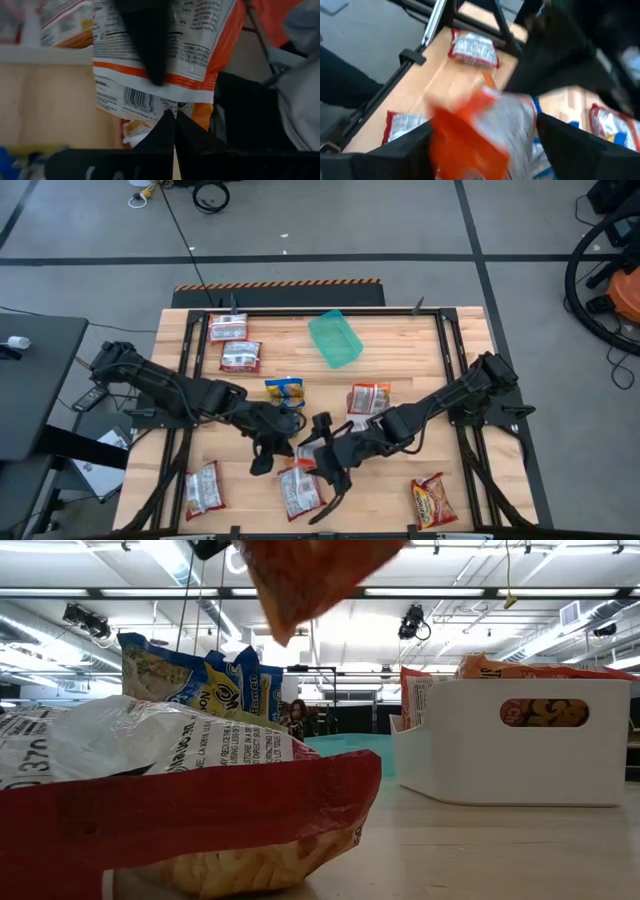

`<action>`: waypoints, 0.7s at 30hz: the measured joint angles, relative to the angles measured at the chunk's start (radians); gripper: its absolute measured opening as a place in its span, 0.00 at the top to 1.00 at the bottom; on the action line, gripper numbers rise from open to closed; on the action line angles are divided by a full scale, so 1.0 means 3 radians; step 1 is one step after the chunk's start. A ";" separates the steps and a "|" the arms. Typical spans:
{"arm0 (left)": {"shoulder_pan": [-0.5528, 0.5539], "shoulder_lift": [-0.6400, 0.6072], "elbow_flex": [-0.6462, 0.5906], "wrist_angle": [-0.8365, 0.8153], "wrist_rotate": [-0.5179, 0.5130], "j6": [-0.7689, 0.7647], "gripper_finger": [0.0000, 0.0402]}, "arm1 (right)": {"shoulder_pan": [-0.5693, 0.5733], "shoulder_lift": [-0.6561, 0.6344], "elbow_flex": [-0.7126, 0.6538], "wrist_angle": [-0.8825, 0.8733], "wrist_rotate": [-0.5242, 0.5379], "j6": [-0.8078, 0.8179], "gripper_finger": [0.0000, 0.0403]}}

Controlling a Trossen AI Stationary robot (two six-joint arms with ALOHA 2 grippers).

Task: Sort Maruchan noodles
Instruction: Put the bottom left orange noodle pack into the white bin

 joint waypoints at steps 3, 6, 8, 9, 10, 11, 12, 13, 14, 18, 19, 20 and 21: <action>0.0006 -0.0002 0.0000 0.0086 0.0071 0.0035 0.99 | -0.0022 0.0001 -0.0005 -0.0091 -0.0016 0.0040 0.29; 0.0015 -0.0003 0.0000 0.0072 0.0077 0.0058 0.98 | -0.0027 0.0001 -0.0005 -0.0017 -0.0009 0.0025 0.37; 0.0015 -0.0003 0.0000 0.0088 0.0049 0.0167 0.98 | -0.0038 0.0001 -0.0005 0.0021 -0.0028 0.0012 0.42; 0.0014 -0.0003 0.0000 0.0104 0.0039 0.0196 0.98 | -0.0043 0.0001 -0.0005 0.0022 -0.0054 0.0012 0.46; 0.0014 -0.0003 0.0000 0.0124 0.0033 0.0235 0.97 | -0.0047 0.0001 -0.0005 0.0020 -0.0068 0.0016 0.49; 0.0014 -0.0005 0.0000 0.0150 0.0030 0.0264 0.96 | -0.0051 0.0001 -0.0005 0.0017 -0.0075 0.0026 0.52; 0.0013 -0.0013 0.0000 0.0170 0.0031 0.0301 0.94 | -0.0052 0.0001 -0.0005 0.0018 -0.0086 0.0026 0.56; 0.0007 -0.0018 0.0000 0.0184 0.0033 0.0356 0.92 | -0.0053 0.0001 -0.0005 0.0022 -0.0087 0.0026 0.59; 0.0006 -0.0020 0.0000 0.0187 0.0024 0.0398 0.89 | -0.0055 0.0001 -0.0005 0.0021 -0.0093 0.0026 0.62; 0.0006 -0.0082 0.0000 0.0161 0.0040 0.0439 0.75 | -0.0056 -0.0001 -0.0005 0.0013 -0.0059 0.0027 0.65; 0.0011 -0.0121 0.0017 0.0099 0.0072 0.0485 0.71 | -0.0055 -0.0005 -0.0005 0.0007 -0.0038 0.0027 0.65; 0.0022 -0.0172 0.0059 -0.0033 0.0085 0.0532 0.66 | -0.0047 -0.0009 -0.0005 -0.0029 -0.0004 0.0027 0.65; 0.0029 -0.0240 0.0111 -0.0219 0.0095 0.0550 0.63 | -0.0046 -0.0023 -0.0017 -0.0092 0.0052 0.0028 0.65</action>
